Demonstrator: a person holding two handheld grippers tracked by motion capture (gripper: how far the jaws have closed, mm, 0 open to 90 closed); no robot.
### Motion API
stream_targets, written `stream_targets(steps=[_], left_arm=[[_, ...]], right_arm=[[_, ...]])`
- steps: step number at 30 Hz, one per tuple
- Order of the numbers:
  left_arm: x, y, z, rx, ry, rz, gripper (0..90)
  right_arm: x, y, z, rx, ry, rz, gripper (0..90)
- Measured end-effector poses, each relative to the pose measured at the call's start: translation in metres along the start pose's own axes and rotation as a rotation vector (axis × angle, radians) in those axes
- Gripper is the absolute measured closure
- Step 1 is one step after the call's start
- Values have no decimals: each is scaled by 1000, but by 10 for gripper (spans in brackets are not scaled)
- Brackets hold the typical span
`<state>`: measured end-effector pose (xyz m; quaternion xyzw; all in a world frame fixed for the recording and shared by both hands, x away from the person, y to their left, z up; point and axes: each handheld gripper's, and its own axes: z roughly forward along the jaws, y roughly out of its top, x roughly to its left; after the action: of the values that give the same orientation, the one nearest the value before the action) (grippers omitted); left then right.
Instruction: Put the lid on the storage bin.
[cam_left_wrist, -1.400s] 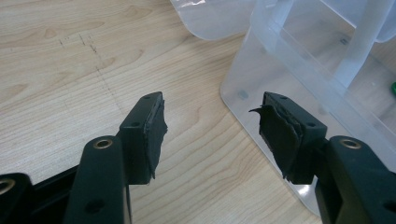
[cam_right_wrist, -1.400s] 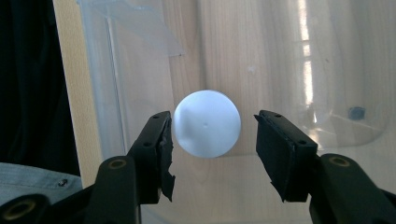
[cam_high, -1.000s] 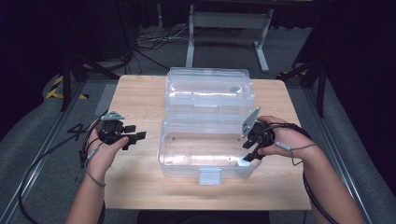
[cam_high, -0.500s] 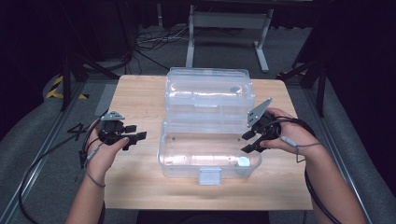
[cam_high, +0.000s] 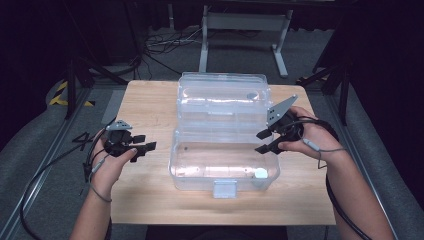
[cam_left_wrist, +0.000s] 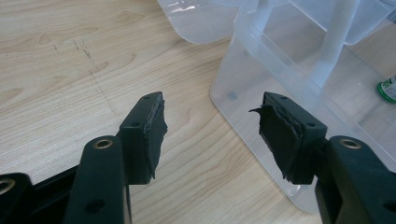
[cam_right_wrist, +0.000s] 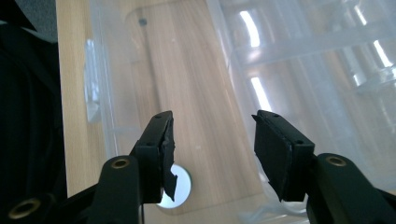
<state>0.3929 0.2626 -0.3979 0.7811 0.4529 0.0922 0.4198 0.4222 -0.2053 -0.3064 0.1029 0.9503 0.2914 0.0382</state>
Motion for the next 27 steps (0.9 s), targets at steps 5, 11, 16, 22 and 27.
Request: stream_targets(steps=[5, 11, 16, 22, 27], left_arm=[[-1, -2, -3, -2, 1, -1, 415], [-1, -6, -9, -7, -1, -11, 415], [-3, -9, -11, -12, -1, -18, 415], [-4, -10, -14, -19, -3, -19, 415], [-6, -10, -16, -22, -7, -19, 415]], right_arm=[[-4, 10, -4, -25, -25, 3, 486], [-11, 23, -6, -69, -50, 1, 488], [-18, 34, -7, -123, -59, -2, 503], [-29, 46, -8, -173, -91, 21, 521], [-40, 50, -8, -226, -123, 58, 531]])
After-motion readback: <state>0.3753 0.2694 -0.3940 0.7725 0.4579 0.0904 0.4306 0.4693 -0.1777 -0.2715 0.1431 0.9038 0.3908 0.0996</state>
